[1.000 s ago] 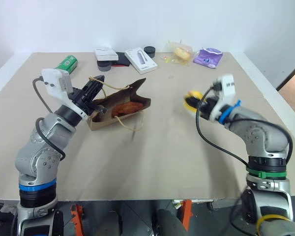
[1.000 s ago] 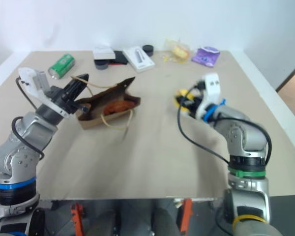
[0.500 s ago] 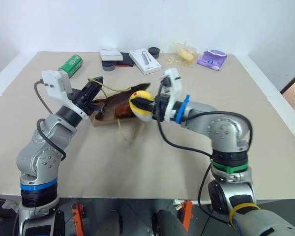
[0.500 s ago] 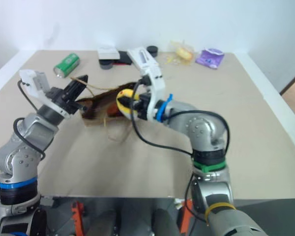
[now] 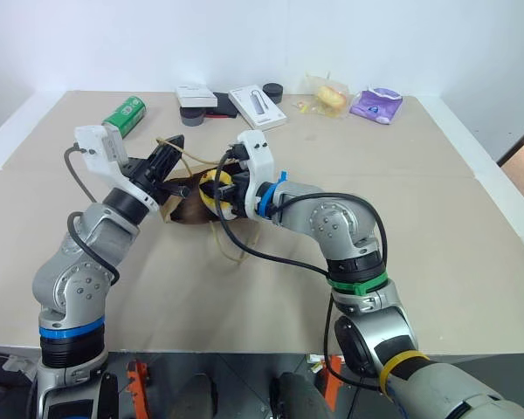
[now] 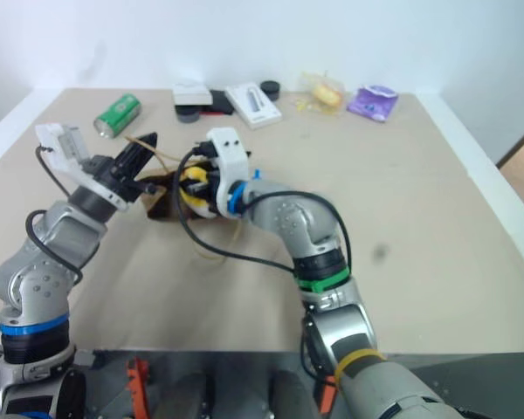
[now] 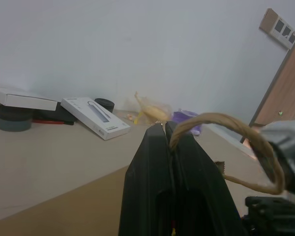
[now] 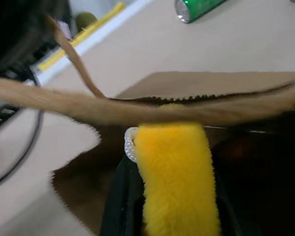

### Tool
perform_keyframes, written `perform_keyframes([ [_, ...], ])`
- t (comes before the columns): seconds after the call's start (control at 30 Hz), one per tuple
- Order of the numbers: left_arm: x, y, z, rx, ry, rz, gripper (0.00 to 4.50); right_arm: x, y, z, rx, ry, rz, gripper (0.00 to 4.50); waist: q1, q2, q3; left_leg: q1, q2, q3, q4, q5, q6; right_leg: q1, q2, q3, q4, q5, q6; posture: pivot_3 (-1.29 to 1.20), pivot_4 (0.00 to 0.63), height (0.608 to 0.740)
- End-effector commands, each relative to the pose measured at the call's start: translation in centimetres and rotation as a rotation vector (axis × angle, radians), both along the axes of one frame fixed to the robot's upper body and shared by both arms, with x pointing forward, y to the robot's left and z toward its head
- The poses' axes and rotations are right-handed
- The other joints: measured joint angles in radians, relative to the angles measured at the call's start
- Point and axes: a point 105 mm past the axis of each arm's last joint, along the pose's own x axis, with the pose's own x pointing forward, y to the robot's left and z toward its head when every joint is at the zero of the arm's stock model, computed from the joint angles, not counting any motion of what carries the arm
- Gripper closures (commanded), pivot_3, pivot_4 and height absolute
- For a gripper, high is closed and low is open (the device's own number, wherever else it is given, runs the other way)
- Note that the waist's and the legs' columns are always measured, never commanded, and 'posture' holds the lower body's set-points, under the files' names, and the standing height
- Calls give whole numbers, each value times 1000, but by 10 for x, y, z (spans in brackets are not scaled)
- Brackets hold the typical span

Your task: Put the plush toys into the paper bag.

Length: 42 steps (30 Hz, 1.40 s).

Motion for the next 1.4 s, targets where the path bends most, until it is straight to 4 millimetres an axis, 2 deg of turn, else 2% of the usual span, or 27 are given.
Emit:
perform_keyframes([
  [0.03, -10, -4, 12, -9, -49, -16, 4500, -3, 14, 18, 39, -70, 3, 4298, 0, 0, 0, 0, 0, 0, 0, 0, 0, 0, 0, 0, 0, 0, 0, 0, 150, 740],
  [0.23, -10, -7, 9, -14, -33, -30, 4500, -7, 38, 22, 108, -96, 19, 4298, -1, 0, 0, 0, 1, 0, 0, 0, -1, 0, 1, -1, 0, 0, -1, 0, 150, 740],
  [0.37, -9, -8, 10, -16, -30, -34, 4500, -7, 45, 21, 94, -118, 17, 4298, 0, 0, 0, 0, 0, 0, 0, 0, -1, 0, 0, -1, 0, 0, -1, 0, 150, 740],
  [0.53, -9, -8, 10, -23, -23, -27, 4500, -11, 41, 27, 102, -152, 54, 1933, 0, 0, 0, 0, 0, 0, -1, 1, -1, 0, 0, -1, 0, 0, -1, 0, 150, 740],
  [0.6, -8, -7, 10, -29, -18, -21, 4500, -11, 37, 31, 105, -166, 62, 846, 0, 0, 0, 0, 1, 0, -1, 1, -1, 0, 1, -2, 0, 0, -1, 0, 150, 740],
  [0.67, -7, -5, 11, -45, -10, -14, 4500, -12, 32, 34, 105, -178, 73, 67, 0, 0, 0, 0, 1, 0, -1, 1, -1, 0, 1, -2, 0, 0, -1, 0, 150, 740],
  [0.9, 0, 3, 9, -123, 36, 11, 4500, -26, 14, 46, 76, -192, 183, 67, 0, 0, 0, 0, 0, -1, -1, 1, -1, 0, 0, -2, 0, 0, -1, 0, 150, 740],
  [1.1, 2, 3, 10, -135, 46, 9, 4500, -26, -29, 41, 10, -211, 191, 67, 1, -1, 0, 0, 0, -1, -1, 1, -1, 0, 0, -2, 0, 0, -1, 0, 150, 740],
  [1.23, 4, 6, 11, -145, 54, 16, 4500, -42, -67, 49, 12, -438, 244, 67, 4, -2, 1, 0, -1, -1, -1, 1, -1, 1, -1, -3, 0, 0, 0, 0, 150, 740],
  [1.4, 6, 9, 12, -150, 55, 20, 4500, -51, -100, 36, -177, -787, 212, 67, -5, -3, 2, 0, -1, 0, -1, 1, -1, 1, -1, -1, -1, -1, 1, 0, 150, 740],
])
